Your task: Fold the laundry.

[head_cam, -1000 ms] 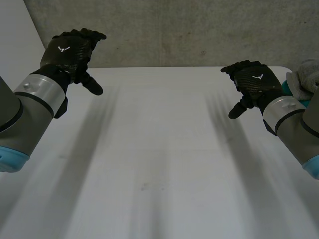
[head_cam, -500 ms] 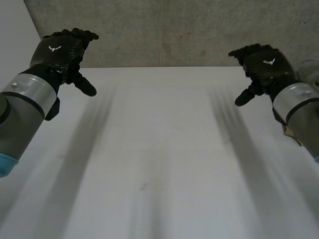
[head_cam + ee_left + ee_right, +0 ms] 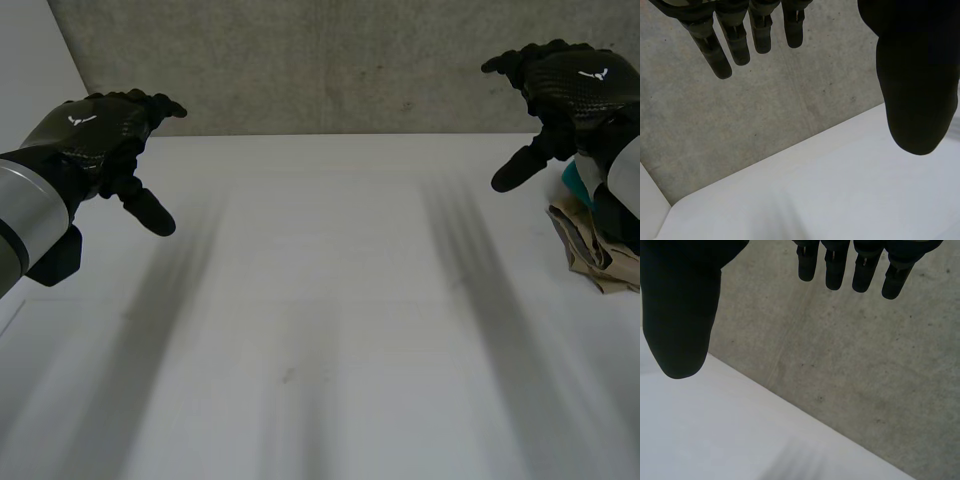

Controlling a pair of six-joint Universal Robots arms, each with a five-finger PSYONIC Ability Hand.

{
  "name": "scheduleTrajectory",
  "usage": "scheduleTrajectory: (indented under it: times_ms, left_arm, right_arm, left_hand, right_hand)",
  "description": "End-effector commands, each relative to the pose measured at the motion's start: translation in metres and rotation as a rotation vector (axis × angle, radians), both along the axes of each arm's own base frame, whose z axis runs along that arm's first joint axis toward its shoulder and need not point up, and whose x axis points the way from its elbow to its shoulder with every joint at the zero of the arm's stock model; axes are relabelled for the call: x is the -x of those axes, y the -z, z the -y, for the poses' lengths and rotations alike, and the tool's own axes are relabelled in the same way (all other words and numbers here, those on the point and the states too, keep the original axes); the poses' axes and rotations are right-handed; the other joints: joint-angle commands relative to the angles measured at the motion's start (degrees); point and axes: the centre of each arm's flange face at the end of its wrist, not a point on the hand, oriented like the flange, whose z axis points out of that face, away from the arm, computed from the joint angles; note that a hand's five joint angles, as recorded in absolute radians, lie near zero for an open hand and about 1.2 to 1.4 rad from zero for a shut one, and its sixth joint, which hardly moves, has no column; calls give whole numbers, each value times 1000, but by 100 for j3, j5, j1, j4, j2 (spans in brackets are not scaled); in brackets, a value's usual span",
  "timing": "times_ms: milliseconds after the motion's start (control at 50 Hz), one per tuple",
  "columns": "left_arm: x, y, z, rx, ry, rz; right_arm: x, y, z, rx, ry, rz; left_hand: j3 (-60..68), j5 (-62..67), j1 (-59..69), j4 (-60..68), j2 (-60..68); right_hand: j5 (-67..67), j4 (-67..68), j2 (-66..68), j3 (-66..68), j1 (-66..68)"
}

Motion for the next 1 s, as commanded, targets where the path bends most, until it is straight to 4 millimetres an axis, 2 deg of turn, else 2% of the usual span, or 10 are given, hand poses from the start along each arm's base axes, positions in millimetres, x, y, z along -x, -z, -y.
scheduleTrajectory:
  times_ms: [20,340,740,1000]
  left_arm:
    - [1,-1,-2,5,4,-1]
    - [3,4,-1,13,9,-1]
    - [4,13,10,31,3,-6]
    - [5,14,10,29,8,-4]
  right_arm:
    - [-1,2,2,26,19,9]
    - [-9,26,15,31,16,8]
    - [-12,30,15,32,5,7]
    - [-12,31,16,29,6,6]
  left_hand:
    - [-210,-254,-86,-155,-176]
    - [-210,-254,-86,-155,-176]
    - [-210,-254,-86,-155,-176]
    - [-210,-254,-86,-155,-176]
  right_hand:
    - [-274,-176,-194,-172,-306]
    - [-274,-176,-194,-172,-306]
    - [-274,-176,-194,-172,-306]
    - [-274,-176,-194,-172,-306]
